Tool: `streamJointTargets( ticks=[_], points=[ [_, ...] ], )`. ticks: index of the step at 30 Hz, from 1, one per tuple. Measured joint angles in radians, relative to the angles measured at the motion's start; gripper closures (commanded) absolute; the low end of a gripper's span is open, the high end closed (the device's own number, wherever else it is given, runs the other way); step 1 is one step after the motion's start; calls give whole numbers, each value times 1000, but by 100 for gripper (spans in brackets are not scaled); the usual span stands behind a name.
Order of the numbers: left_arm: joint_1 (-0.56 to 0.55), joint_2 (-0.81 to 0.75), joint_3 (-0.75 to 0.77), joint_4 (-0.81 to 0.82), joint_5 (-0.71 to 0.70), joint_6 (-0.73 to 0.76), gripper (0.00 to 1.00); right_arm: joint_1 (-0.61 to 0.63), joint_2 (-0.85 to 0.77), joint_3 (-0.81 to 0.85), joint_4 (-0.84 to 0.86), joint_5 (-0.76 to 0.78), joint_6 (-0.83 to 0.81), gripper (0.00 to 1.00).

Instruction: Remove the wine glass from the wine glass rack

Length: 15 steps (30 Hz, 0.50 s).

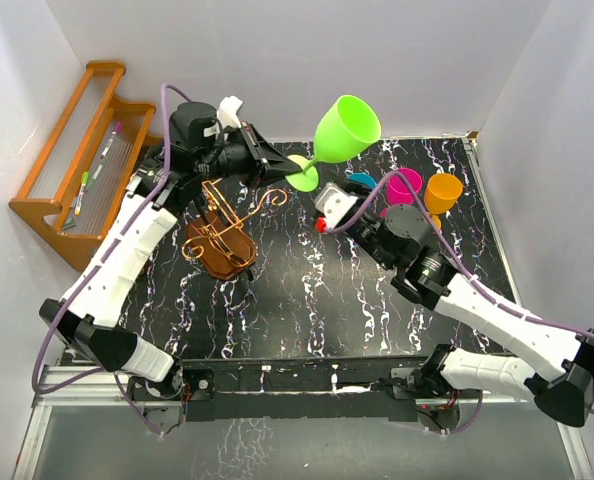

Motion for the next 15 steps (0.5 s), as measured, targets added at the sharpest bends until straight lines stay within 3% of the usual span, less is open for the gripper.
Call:
streamJointTargets(
  ticks=[5, 7, 9, 10, 13, 15],
  points=[
    [0, -102, 16, -85, -256, 121, 100, -1, -109, -89, -108, 81, 146, 52],
    [0, -183, -3, -92, -364, 159, 100, -1, -146, -111, -156, 134, 219, 65],
    [0, -281, -23, -101, -466, 203, 100, -1, -164, -115, -208, 201, 298, 89],
    [0, -314, -27, -105, -497, 219, 100, -2, -165, -114, -225, 229, 328, 92],
    [0, -397, -33, -116, -588, 275, 100, -53, -108, -50, -368, 269, 489, 92],
    [0, -428, -34, -130, -629, 308, 100, -187, 4, 79, -505, 174, 609, 92]
  ],
)
